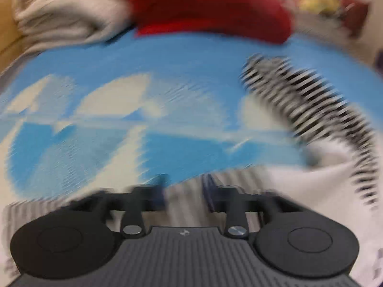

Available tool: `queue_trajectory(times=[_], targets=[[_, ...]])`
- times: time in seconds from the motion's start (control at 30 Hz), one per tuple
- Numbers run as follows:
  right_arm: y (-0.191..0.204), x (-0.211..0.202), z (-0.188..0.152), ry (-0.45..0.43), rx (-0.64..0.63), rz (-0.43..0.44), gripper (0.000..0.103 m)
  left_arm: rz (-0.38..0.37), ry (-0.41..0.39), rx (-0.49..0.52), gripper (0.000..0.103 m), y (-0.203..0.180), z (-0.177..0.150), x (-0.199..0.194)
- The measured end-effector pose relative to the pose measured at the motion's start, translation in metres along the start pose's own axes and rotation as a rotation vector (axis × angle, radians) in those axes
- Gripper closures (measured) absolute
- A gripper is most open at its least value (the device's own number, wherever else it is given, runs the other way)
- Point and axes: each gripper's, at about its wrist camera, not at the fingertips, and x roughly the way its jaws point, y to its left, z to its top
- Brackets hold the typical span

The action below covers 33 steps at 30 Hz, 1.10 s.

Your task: Fold small clothes

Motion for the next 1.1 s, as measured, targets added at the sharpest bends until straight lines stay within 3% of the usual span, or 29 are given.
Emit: queue_trajectory(times=[0.03,0.2,0.27,0.3,0.33,0.37,0.4,0.47,0.57,0.6,0.67,0.73,0.83,0.9,0.97,1.07,1.1], targets=[[-0.003,-0.014,0.004,-0.001,0.031,0.002,0.055,-0.029,-0.022,-0.013,0.021,-0.004,0.0,0.003],[-0.005,-0.103,0.02,-0.014,0.116,0.064,0.054,-0.067,0.03,0.029,0.021,-0.023,0.005,0.039],[-0.003,-0.143,0.02,-0.028,0.12,0.096,0.049,-0.078,0.095,0.069,0.026,-0.03,-0.003,0.052],[-0.004,-0.159,0.018,-0.041,0.131,0.105,0.046,-0.074,0.111,0.094,0.035,-0.035,-0.01,0.058],[-0.006,-0.173,0.014,-0.059,0.151,0.112,0.043,-0.071,0.077,0.119,0.047,-0.038,-0.015,0.056],[-0.009,-0.183,0.01,-0.077,0.176,0.115,0.041,-0.077,0.063,0.15,0.095,-0.041,-0.018,0.054],[-0.013,-0.189,0.002,-0.098,0.212,0.114,0.04,-0.078,0.064,0.186,0.099,-0.043,-0.018,0.053],[-0.017,-0.186,-0.013,-0.101,0.252,0.096,0.04,0.024,0.031,0.17,0.099,-0.035,-0.011,0.048],[-0.018,-0.152,-0.032,-0.006,0.233,0.029,0.042,0.168,0.065,-0.069,0.103,0.015,-0.005,0.046],[-0.02,-0.142,-0.037,0.027,0.245,0.021,0.042,0.197,0.09,-0.057,0.099,0.019,-0.005,0.045],[-0.024,-0.123,-0.048,0.119,0.253,0.039,0.042,0.151,0.092,0.024,0.092,0.016,-0.004,0.033],[-0.025,-0.112,-0.06,0.205,0.255,-0.009,0.042,0.124,0.005,0.084,0.084,0.008,0.001,0.001],[-0.025,-0.102,-0.076,0.294,0.233,-0.01,0.042,0.002,-0.018,0.076,0.083,-0.007,0.003,-0.031],[-0.027,-0.095,-0.089,0.339,0.225,-0.037,0.042,-0.12,0.055,0.066,0.075,-0.023,-0.008,-0.039],[-0.033,-0.091,-0.104,0.386,0.217,-0.075,0.044,-0.208,0.167,0.09,0.073,-0.04,-0.034,-0.033],[-0.038,-0.097,-0.12,0.401,0.173,-0.09,0.045,-0.155,0.368,0.195,0.072,-0.057,-0.091,-0.018],[-0.039,-0.103,-0.121,0.412,0.163,-0.101,0.045,-0.126,0.306,0.244,0.069,-0.059,-0.104,-0.033]])
